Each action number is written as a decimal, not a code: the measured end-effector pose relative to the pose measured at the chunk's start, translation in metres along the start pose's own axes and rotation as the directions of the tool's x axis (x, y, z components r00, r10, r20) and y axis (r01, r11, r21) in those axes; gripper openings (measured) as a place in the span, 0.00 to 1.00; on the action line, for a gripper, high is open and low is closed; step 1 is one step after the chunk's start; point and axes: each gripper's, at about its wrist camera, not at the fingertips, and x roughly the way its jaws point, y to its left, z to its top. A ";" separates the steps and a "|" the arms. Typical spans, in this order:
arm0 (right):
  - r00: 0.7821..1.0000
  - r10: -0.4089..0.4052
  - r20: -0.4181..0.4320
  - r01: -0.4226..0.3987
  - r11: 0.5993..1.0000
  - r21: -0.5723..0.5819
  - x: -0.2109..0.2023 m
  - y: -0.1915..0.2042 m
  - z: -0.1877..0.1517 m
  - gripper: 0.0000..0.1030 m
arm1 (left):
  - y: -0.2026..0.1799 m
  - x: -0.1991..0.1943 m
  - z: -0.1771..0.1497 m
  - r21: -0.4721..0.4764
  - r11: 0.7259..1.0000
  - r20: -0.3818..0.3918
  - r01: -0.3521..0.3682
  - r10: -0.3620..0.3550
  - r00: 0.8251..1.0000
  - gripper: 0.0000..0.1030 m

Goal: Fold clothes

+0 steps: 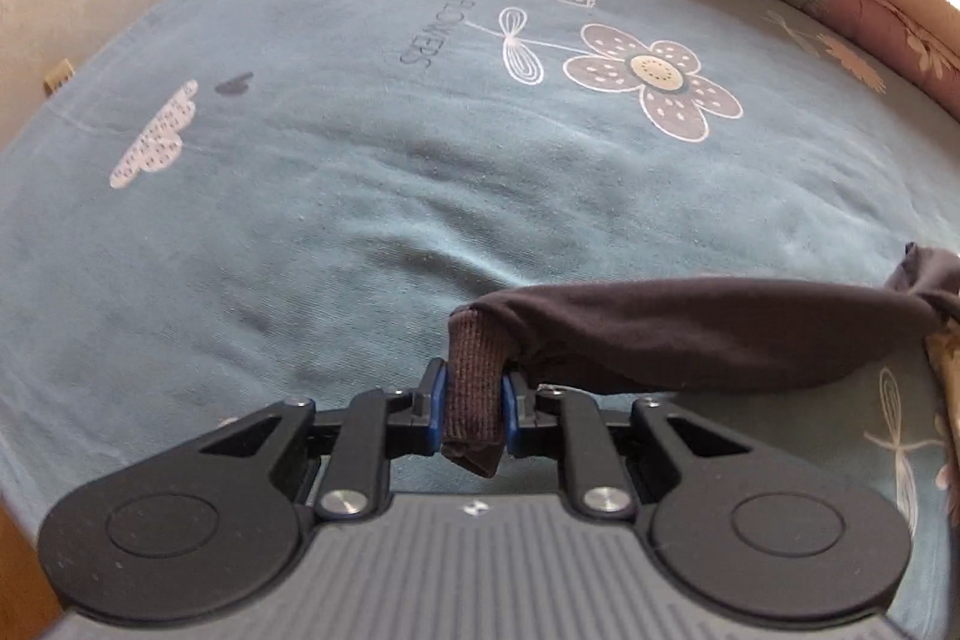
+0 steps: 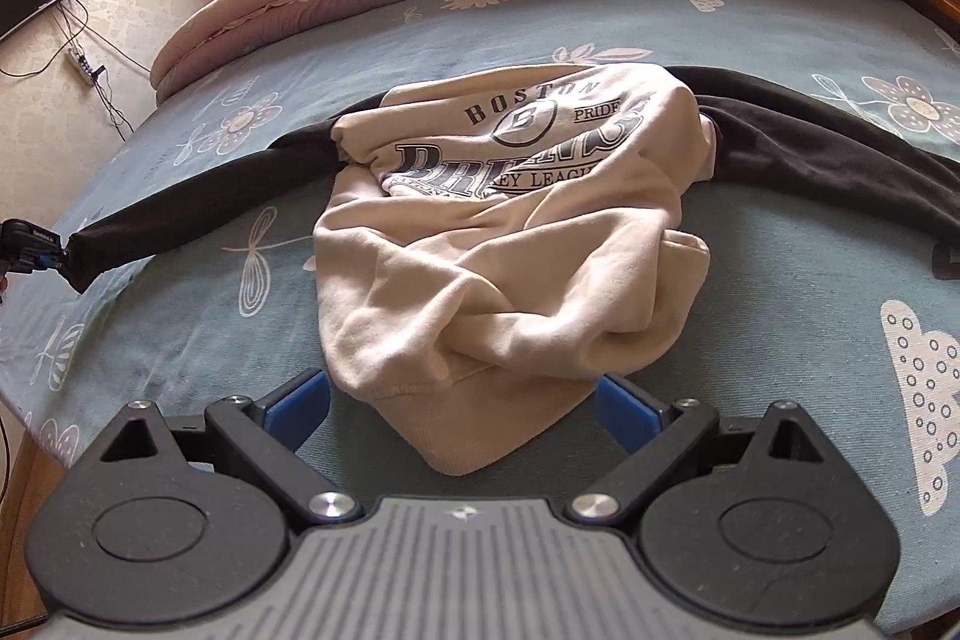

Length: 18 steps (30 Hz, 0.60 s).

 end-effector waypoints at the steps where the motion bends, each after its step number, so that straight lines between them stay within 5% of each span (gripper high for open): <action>1: 1.000 -0.004 -0.001 0.004 1.000 0.002 0.001 -0.001 0.000 0.95 | -0.001 0.002 0.000 0.015 1.000 0.003 -0.010 0.010 1.000 0.21; 5: 1.000 -0.023 -0.003 0.023 1.000 0.011 0.004 -0.005 0.005 0.95 | 0.008 0.011 -0.002 -0.002 1.000 -0.005 -0.020 0.020 1.000 0.26; 8: 1.000 -0.024 0.003 0.024 1.000 0.013 0.006 -0.006 0.010 0.95 | 0.016 0.013 -0.005 -0.011 0.999 -0.016 -0.051 0.051 0.999 0.38; 11: 1.000 -0.015 0.007 0.015 1.000 0.007 0.009 -0.005 0.013 0.95 | 0.023 0.006 -0.006 -0.021 0.996 -0.009 -0.091 0.090 0.996 0.38; 18: 1.000 0.020 -0.004 -0.020 1.000 -0.001 0.015 0.002 0.011 0.95 | 0.010 -0.014 -0.010 -0.002 1.000 0.015 -0.006 0.006 1.000 0.45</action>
